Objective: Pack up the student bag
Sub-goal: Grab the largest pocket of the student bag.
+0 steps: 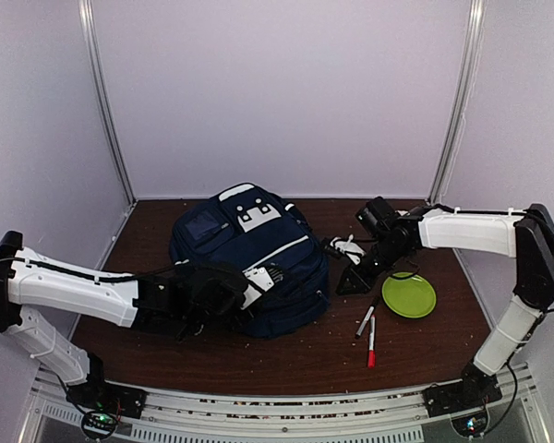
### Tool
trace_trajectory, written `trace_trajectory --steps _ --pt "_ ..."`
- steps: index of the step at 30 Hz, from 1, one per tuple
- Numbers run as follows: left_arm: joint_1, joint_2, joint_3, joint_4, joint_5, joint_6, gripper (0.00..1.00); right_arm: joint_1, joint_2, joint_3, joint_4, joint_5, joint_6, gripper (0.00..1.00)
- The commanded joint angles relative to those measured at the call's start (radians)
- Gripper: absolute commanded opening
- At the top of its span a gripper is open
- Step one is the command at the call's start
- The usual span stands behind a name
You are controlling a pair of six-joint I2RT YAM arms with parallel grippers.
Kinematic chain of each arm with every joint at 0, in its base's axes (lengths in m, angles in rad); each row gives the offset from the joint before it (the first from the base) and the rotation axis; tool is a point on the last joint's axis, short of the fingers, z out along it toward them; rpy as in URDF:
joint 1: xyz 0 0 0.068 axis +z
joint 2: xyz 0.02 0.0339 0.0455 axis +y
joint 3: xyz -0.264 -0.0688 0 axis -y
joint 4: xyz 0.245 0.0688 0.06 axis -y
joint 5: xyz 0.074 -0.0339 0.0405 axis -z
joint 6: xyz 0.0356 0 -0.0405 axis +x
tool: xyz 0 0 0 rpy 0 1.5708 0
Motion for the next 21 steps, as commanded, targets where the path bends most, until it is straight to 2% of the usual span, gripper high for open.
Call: trace_trajectory --steps 1,4,11,21 --pt "-0.009 0.011 0.023 0.047 0.03 0.014 0.55 -0.033 0.027 -0.001 -0.014 -0.017 -0.052 0.23" --pt "-0.009 -0.001 0.014 0.049 0.024 0.0 0.55 -0.029 0.002 -0.023 0.016 -0.073 -0.071 0.34" --pt "-0.009 -0.015 -0.01 0.061 0.004 -0.021 0.55 0.028 -0.019 -0.032 0.025 -0.118 -0.096 0.47" --pt "-0.011 -0.015 0.001 0.061 -0.002 -0.036 0.56 0.048 0.066 0.009 0.066 0.005 -0.032 0.42"
